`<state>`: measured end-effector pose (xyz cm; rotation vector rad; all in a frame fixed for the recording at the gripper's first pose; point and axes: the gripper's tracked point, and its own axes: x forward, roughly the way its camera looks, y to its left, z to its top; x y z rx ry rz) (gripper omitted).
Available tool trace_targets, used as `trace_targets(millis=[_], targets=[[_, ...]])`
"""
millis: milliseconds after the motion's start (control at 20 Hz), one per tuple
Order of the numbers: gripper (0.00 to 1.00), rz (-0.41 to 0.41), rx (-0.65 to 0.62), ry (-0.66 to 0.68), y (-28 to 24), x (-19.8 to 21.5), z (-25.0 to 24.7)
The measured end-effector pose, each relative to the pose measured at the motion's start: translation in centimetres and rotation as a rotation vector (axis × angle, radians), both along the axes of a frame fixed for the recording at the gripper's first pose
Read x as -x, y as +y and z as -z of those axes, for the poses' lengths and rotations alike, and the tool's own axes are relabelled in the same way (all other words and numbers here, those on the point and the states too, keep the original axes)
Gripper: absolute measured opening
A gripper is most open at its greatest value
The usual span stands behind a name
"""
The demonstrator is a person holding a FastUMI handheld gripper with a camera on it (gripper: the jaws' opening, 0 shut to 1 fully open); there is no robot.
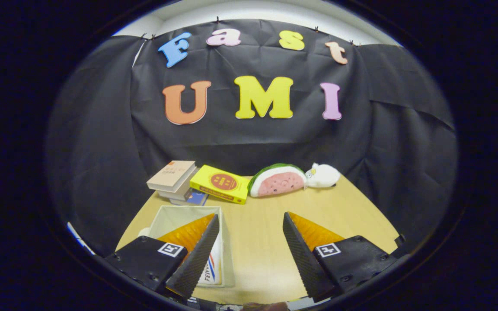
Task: Open the storage box then place both shoes into the box .Put the left shoe in first, then the right shoe, with the right side of both shoes facing outward in a uniform manner.
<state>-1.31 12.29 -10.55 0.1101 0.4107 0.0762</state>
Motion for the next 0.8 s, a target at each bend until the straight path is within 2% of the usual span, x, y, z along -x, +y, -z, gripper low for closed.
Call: trace_targets(millis=[200, 500, 800], targets=[[0.98, 0.071, -0.038, -0.077, -3.5, 1.3, -2.8], [0.99, 0.166, 0.01, -0.237, -7.7, 3.2, -7.2], [0.99, 0.179, 0.025, -0.251, -7.9, 5.0, -8.2]])
